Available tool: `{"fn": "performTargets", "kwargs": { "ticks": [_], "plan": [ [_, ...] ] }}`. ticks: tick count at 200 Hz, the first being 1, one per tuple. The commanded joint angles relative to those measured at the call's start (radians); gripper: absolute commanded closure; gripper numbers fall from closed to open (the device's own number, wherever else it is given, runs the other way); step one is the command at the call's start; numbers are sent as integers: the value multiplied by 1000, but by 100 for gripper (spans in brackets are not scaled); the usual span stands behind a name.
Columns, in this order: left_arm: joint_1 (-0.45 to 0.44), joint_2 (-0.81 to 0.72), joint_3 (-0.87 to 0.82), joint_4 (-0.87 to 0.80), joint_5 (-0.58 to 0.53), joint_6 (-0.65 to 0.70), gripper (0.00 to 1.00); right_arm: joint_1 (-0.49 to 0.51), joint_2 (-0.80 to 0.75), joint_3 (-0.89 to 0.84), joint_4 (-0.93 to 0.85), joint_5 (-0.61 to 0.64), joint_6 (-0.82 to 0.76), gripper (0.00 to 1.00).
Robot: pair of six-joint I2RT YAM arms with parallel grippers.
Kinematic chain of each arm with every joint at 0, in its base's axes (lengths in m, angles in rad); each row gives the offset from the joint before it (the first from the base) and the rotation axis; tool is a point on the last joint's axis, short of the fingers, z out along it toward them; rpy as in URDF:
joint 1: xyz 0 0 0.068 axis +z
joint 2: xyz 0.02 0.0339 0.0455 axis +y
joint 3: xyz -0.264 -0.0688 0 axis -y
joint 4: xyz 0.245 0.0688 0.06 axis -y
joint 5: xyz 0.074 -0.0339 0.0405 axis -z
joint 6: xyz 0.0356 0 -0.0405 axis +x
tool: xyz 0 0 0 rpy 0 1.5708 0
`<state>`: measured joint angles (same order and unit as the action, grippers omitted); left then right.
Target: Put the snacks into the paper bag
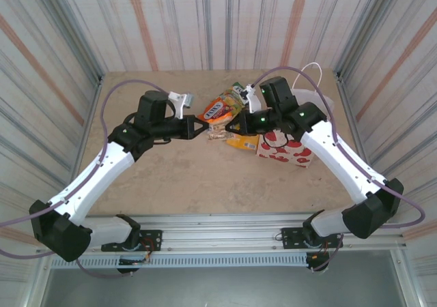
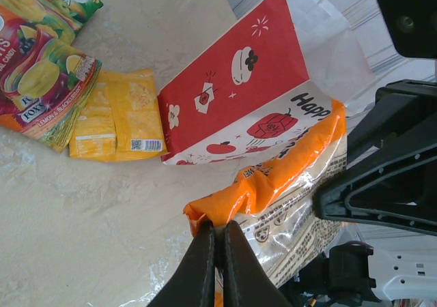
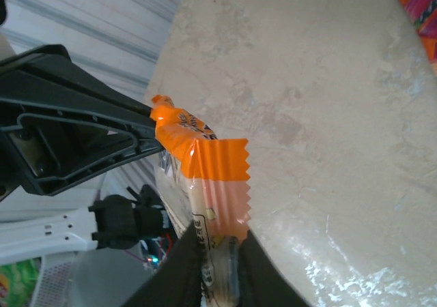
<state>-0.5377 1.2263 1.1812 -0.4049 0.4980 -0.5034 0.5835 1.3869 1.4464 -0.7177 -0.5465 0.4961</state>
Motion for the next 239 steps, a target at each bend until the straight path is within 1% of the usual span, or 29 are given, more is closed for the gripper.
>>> {"fn": "performTargets", "kwargs": {
  "ticks": [1,20,28,35,55,63,92,117,140,162,191,197,208,214,223,239],
  "plan": [
    [5,-27,47,28,16,-12,89,7,-9,52,7,22,-11,93],
    [6,-31,53,22,-8,-9,65,-9,-26,79,-9,45,-20,97],
    [6,-33,55,17,-24,-6,57,-25,-34,93,-19,48,-19,98],
    [8,-35,58,9,-39,-4,53,-45,-42,111,-28,52,-18,99],
    [14,-37,61,-4,-67,1,46,-136,-69,159,-61,52,-6,100],
    [18,-35,60,-9,-73,3,45,-187,-81,175,-71,44,1,100],
    [22,-25,55,-14,-74,6,46,-410,-115,213,-111,-50,21,100],
    [23,-14,49,-15,-76,3,46,-573,-101,255,-237,-79,-1,98],
    [22,0,47,-18,-76,4,46,-679,-63,258,-362,-101,-1,98],
    [23,14,47,-24,-72,6,46,-703,-31,251,-440,-82,-22,96],
    [22,35,46,-27,-62,3,47,-705,-14,197,-426,-75,-26,93],
    [23,39,47,-27,-60,3,47,-706,-7,191,-428,-64,-32,89],
    [23,45,43,-26,-59,3,47,-705,12,206,-474,3,-51,75],
    [23,49,41,-26,-59,4,47,-705,26,225,-512,43,-69,69],
    [24,58,40,-28,-60,7,47,-705,42,255,-568,97,-94,64],
    [24,79,36,-40,-66,6,47,-705,42,304,-630,176,-127,60]
  ]
}}
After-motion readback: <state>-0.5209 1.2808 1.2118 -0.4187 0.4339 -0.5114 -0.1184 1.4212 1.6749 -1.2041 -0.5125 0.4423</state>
